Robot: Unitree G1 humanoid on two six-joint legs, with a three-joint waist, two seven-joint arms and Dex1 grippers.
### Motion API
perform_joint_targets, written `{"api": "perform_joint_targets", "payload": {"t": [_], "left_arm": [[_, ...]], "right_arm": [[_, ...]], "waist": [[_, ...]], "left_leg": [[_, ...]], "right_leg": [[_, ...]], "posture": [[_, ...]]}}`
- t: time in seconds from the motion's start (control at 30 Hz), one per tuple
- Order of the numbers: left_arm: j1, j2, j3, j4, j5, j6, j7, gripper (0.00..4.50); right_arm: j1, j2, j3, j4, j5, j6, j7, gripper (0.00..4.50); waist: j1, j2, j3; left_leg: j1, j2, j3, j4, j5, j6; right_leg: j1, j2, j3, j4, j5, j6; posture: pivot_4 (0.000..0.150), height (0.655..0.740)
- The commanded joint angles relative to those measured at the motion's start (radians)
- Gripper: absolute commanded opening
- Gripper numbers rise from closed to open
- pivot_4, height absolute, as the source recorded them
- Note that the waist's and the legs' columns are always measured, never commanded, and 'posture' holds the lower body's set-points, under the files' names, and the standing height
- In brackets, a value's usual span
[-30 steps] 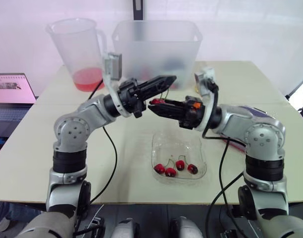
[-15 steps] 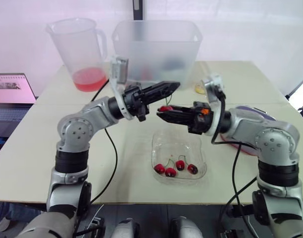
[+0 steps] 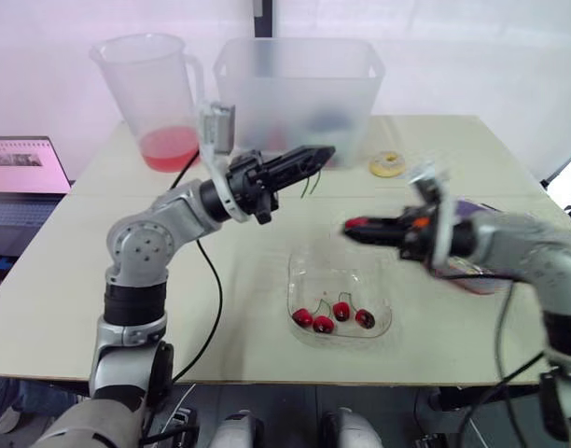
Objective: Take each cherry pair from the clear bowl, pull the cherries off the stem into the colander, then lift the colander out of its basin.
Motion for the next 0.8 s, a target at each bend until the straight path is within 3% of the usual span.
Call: {"api": "perform_joint_targets", "payload": {"t": [0.03, 0.23, 0.43, 0.73, 0.8], "left_arm": [[0.034, 0.027, 0.003, -0.057, 0.033, -0.032, -0.017, 0.0], [0.135, 0.056, 0.011, -0.113, 0.077, -0.055, 0.005, 0.0], [0.198, 0.053, 0.009, -0.178, 0.081, -0.057, 0.058, 0.0], [0.197, 0.076, 0.019, -0.17, 0.081, -0.056, 0.063, 0.0], [0.199, 0.083, 0.018, -0.168, 0.08, -0.056, 0.058, 0.0]], "right_arm": [[-0.014, -0.127, 0.009, 0.163, -0.209, -0.184, 0.055, 0.38], [-0.007, -0.176, 0.154, 0.476, -0.511, -0.443, 0.083, 0.38], [-0.007, -0.121, 0.216, 0.629, -0.644, -0.556, 0.089, 0.38], [-0.128, -0.103, 0.186, 0.662, -0.658, -0.509, 0.17, 4.45], [-0.154, -0.105, 0.167, 0.638, -0.641, -0.475, 0.187, 4.45]], "waist": [[-0.002, 0.0, 0.0], [-0.007, 0.0, 0.0], [-0.001, 0.0, 0.0], [-0.002, 0.001, 0.0], [-0.002, 0.001, 0.0]], "left_leg": [[0.0, 0.0, 0.0, -0.001, 0.0, 0.0], [0.002, 0.001, 0.003, -0.002, 0.0, 0.0], [0.001, 0.001, 0.003, -0.001, 0.001, -0.001], [0.001, 0.001, 0.003, -0.001, 0.001, -0.002], [0.001, 0.001, 0.002, -0.001, 0.001, -0.002]], "right_leg": [[0.0, 0.0, 0.0, 0.0, 0.0, 0.0], [0.0, 0.001, 0.002, 0.0, 0.0, 0.0], [-0.001, 0.0, 0.002, 0.0, 0.0, 0.0], [-0.001, 0.0, 0.002, 0.0, 0.0, 0.0], [-0.001, 0.0, 0.002, 0.0, 0.0, 0.0]], "posture": [[0.15, 0.6886], [0.15, 0.6886], [0.15, 0.6886], [0.15, 0.6886], [0.15, 0.6886]]}}
